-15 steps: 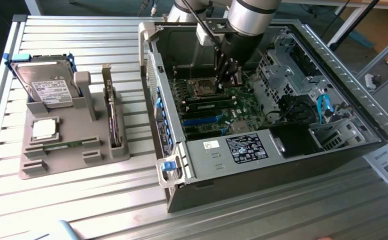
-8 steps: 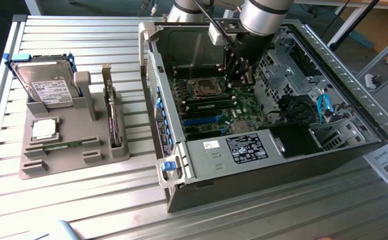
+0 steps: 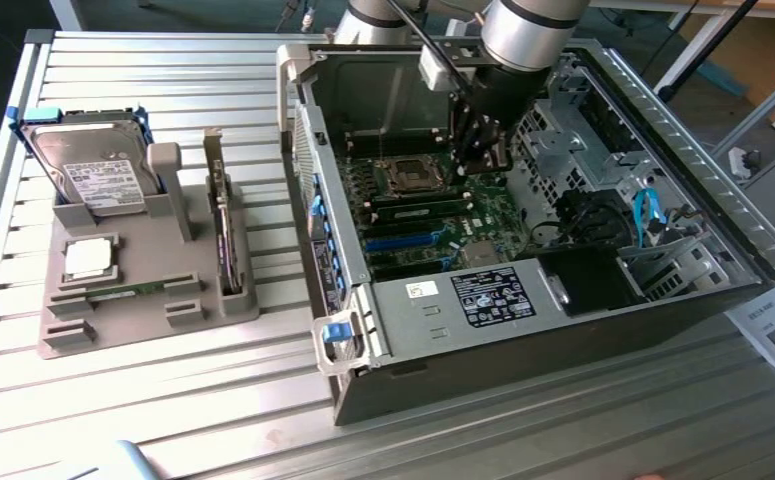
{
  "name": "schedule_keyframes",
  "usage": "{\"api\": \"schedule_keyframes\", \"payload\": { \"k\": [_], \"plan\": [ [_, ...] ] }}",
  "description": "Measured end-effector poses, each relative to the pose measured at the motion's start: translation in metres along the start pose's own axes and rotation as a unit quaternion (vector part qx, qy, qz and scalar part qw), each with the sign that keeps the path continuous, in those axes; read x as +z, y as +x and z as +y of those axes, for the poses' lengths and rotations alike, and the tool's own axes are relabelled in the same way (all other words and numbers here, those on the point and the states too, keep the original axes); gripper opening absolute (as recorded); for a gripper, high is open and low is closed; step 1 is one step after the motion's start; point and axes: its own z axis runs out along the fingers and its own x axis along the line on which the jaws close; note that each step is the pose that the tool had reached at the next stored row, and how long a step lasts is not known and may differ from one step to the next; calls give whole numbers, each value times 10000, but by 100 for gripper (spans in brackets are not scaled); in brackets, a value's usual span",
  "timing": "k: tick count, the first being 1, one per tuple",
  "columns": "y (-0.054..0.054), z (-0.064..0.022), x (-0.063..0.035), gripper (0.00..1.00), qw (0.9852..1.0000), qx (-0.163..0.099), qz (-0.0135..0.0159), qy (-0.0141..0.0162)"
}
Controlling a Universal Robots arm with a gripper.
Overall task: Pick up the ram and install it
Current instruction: 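Press down the ram until it locks into place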
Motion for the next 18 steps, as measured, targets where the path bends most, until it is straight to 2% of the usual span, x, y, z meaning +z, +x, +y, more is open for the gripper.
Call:
{"api": "schedule_keyframes", "payload": {
  "k": [3, 10, 15, 18],
  "plan": [
    [0, 0, 0, 11, 9999, -103, 2, 0],
    [-1, 0, -24, 11, 9999, -103, 3, 0],
    [0, 0, -162, 11, 9999, -103, 2, 0],
    [0, -1, -282, 11, 9999, -103, 2, -1]
  ]
}}
